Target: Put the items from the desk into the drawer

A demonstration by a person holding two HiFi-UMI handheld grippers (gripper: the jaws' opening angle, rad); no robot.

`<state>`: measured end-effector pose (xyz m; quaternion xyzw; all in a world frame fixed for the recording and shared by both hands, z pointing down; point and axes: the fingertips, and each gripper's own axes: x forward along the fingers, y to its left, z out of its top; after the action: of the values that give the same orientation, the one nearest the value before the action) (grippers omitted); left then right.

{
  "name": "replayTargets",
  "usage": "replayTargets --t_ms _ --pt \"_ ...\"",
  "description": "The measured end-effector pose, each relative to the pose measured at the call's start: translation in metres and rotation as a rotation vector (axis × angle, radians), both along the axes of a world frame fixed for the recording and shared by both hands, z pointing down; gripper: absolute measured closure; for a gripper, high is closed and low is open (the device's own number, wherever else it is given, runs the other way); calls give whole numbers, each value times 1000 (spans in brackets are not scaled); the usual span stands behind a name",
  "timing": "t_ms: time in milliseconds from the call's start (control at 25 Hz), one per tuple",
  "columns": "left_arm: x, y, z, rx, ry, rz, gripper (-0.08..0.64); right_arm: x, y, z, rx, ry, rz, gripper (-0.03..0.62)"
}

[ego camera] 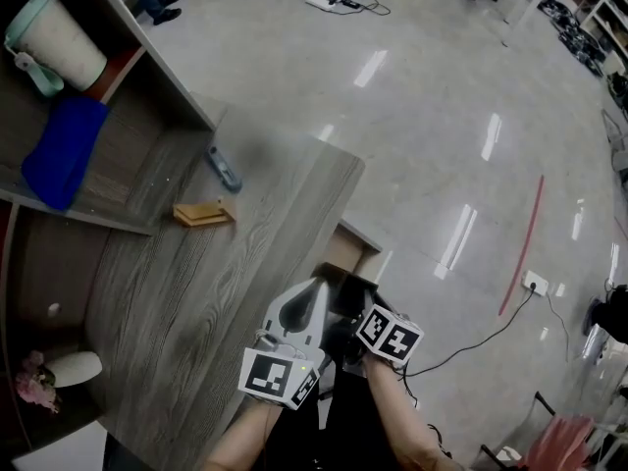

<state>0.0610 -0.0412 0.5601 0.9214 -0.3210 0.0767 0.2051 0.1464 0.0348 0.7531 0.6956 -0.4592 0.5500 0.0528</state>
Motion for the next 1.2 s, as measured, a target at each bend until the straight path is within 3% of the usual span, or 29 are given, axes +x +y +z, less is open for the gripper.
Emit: replayTargets --t_ms 160,480,760,1040,1120,1200 --pt "0 3 1 -11 0 1 551 -7 9 13 -37 -62 -26 439" --pt "3 4 3 -11 -12 10 551 -9 18 13 -54 -46 -53 426" --pt "8 5 3 7 -69 35 551 3 23 -14 -48 -14 -39 420" --pt "12 3 -22 -8 -81 32 551 7 -8 -81 87 69 -143 439" --pt "12 4 -35 -4 -76 29 551 7 -24 -111 171 127 -186 538" --pt "9 3 -49 3 -67 28 551 4 -42 -144 283 175 -229 574"
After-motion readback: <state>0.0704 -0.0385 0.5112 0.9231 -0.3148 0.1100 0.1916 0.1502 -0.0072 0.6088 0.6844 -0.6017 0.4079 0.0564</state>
